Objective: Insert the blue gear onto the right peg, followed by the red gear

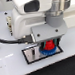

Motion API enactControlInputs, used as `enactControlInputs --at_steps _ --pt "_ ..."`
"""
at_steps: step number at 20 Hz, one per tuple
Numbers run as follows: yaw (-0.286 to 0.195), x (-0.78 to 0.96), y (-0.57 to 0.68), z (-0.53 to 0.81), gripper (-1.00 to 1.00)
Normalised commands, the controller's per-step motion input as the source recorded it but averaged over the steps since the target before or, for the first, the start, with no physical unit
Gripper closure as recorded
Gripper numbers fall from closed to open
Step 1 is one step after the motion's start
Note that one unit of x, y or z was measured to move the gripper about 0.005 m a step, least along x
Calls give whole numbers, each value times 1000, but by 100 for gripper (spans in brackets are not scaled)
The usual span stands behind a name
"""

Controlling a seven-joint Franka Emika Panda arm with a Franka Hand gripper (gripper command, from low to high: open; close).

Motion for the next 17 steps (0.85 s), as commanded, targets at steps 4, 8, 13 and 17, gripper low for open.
enactControlInputs --at_steps 4,8,13,17 --pt "0 136 2 -75 -100" --pt "0 35 63 186 -100" --pt "0 36 77 389 -100" --pt "0 1 56 643 -100"
